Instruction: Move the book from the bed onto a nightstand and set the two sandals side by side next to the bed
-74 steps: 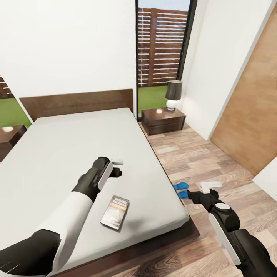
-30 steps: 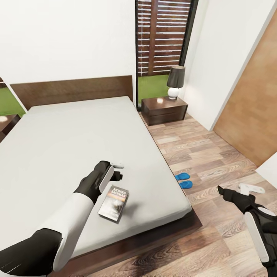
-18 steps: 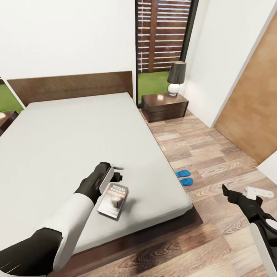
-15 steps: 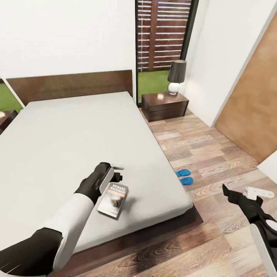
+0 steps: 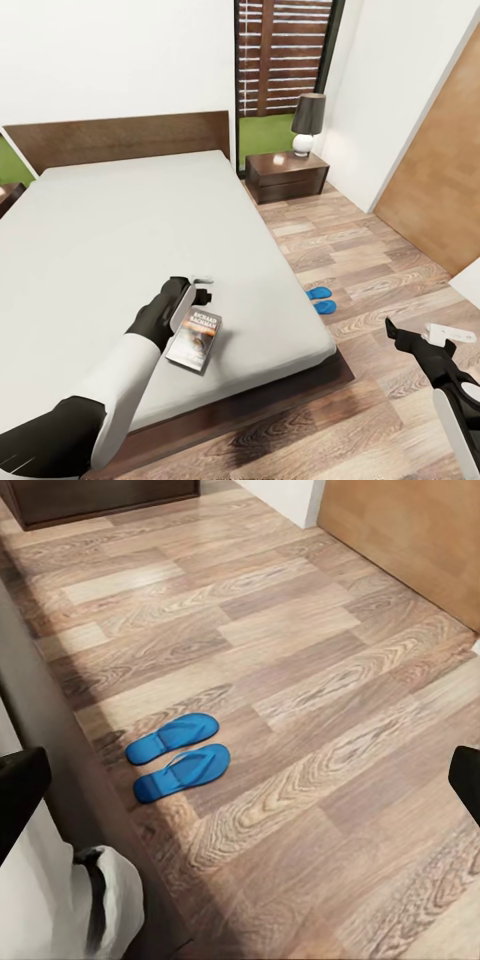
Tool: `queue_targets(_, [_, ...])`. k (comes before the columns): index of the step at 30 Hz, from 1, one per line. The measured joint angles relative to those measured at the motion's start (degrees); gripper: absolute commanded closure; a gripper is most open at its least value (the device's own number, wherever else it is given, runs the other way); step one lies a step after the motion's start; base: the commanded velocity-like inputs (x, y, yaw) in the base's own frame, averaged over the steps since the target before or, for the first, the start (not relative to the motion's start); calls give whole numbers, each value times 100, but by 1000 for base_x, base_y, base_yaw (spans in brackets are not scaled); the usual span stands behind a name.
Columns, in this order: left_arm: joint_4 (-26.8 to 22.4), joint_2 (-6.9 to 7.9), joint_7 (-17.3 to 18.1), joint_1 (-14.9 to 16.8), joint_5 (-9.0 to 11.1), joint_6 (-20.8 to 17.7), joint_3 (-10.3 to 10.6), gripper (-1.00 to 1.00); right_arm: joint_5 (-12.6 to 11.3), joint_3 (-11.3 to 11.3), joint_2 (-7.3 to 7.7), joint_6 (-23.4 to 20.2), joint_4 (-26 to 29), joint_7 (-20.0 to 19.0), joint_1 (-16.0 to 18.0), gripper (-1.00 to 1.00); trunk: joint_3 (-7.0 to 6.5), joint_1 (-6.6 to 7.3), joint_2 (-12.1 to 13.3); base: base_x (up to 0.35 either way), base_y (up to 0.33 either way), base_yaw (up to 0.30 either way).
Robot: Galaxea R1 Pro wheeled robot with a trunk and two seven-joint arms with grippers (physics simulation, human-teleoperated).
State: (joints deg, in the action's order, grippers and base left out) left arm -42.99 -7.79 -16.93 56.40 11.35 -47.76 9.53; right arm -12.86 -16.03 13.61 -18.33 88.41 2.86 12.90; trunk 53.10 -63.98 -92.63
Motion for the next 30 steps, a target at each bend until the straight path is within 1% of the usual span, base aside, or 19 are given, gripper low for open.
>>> queue_targets(4, [-54, 50, -4, 0, -1, 111, -16, -100, 0, 0, -1, 3, -3, -4, 0, -100, 108, -88, -160, 0, 0, 0])
queue_targets(6, [-71, 97, -5, 0, -1, 209, -29, -100, 0, 1, -1, 4, -4, -22, 0, -100, 162, -132, -241, 0, 0, 0])
queue_targets(7, [-86, 155, -1, 0, -3, 340, -49, -100, 0, 1, -2, 5, -6, -45, -2, -100, 189, -154, -281, 0, 0, 0])
queue_targets(14, [-152, 211, -2, 0, 5, 490, -59, -100, -1, -5, -2, -2, -8, -55, -1, -100, 378, -308, -562, 0, 0, 0])
queue_targets(15, [-163, 236, -1, 0, 7, 653, -67, -100, -1, -1, -4, -3, -8, -57, 0, -100, 405, -330, -602, 0, 0, 0])
queue_targets(18, [-161, 244, 2, 0, 20, 765, -81, -100, -1, 1, -4, -3, -8, -56, 0, -100, 486, -396, -722, 0, 0, 0])
queue_targets(20, [-126, 240, 0, 5, 38, 792, -193, -100, -1, -3, -2, -5, -8, -56, 0, -100, 540, -439, -802, 0, 0, 0])
queue_targets(21, [-118, 238, 0, 14, 41, 778, -281, -100, -1, -4, -1, -8, -8, -56, 0, -100, 567, -461, -842, 0, 0, 0])
queue_targets(22, [-119, 237, 1, 20, 45, 764, -326, -100, -1, -5, -1, -9, -8, -56, 0, -100, 594, -483, -883, 0, 0, 0])
queue_targets(24, [-143, 238, -2, 90, 46, 573, -445, -100, -1, -1, -1, -16, -8, -57, 0, -100, 648, -527, -963, 0, 0, 0])
queue_targets(26, [-149, 239, -7, 175, 46, 383, -478, -100, -1, 0, -2, -20, -8, -57, 0, -100, 702, -571, -1043, 0, 0, 0])
queue_targets(27, [-155, 238, -13, 253, 39, 182, -499, -100, -1, 1, -5, -23, -8, -56, 0, -100, 729, -593, -1083, 0, 0, 0])
queue_targets(28, [-158, 237, -18, 288, 37, 84, -506, -100, -1, 1, -6, -25, -8, -56, 0, -100, 756, -615, -1123, 0, 0, 0])
queue_targets(29, [-220, 233, -47, 408, 27, -214, -525, -100, -1, 1, -8, -31, -8, -56, 0, -100, 783, -637, -1164, 0, 0, 0])
queue_targets(30, [-281, 233, -56, 444, 25, -282, -529, -100, -1, 2, -6, -34, -8, -56, 0, -100, 810, -659, -1204, 0, 0, 0])
